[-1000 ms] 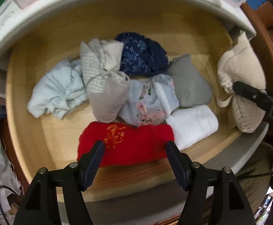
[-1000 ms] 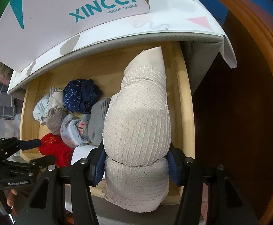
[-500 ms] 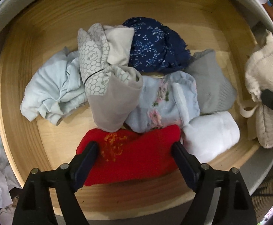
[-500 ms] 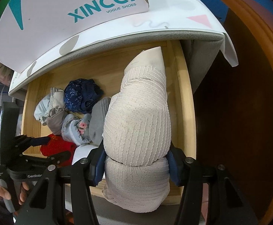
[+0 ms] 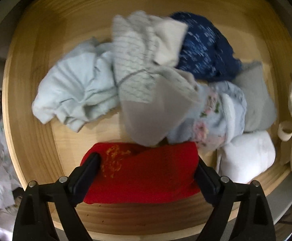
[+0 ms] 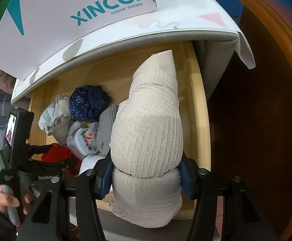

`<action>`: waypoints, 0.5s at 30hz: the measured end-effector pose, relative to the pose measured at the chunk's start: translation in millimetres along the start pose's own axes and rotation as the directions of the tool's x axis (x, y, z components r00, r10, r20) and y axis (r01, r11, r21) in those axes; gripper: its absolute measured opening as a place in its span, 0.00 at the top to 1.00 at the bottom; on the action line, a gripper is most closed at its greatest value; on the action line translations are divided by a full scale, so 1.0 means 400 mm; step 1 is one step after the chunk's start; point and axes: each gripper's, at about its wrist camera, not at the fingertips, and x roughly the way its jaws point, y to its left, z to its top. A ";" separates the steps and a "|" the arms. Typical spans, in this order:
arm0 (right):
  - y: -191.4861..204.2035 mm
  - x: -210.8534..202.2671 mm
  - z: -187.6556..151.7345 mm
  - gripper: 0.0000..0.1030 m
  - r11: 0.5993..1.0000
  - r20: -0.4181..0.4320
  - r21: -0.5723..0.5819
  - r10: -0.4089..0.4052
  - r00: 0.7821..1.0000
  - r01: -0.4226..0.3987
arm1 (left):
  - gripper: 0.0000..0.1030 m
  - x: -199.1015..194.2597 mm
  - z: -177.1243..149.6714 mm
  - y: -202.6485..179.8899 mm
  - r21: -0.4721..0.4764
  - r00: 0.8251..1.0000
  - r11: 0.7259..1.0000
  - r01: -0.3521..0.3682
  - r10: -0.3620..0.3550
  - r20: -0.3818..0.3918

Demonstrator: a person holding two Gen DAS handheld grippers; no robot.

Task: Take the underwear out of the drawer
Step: 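Lower the left tool onto the red sock and grasp it while the right tool holds the beige sock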

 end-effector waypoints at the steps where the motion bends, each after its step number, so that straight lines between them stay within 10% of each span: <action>1: 0.000 0.000 0.000 0.49 1.000 0.000 0.001 -0.001 1.000 0.001 | 0.14 0.000 0.004 0.002 -0.002 1.000 1.000 0.003 -0.003 0.005; 15: 0.007 0.002 -0.001 0.49 1.000 0.002 -0.013 -0.021 1.000 0.021 | 0.50 -0.039 -0.080 0.084 -0.043 0.995 0.998 -0.048 0.052 0.090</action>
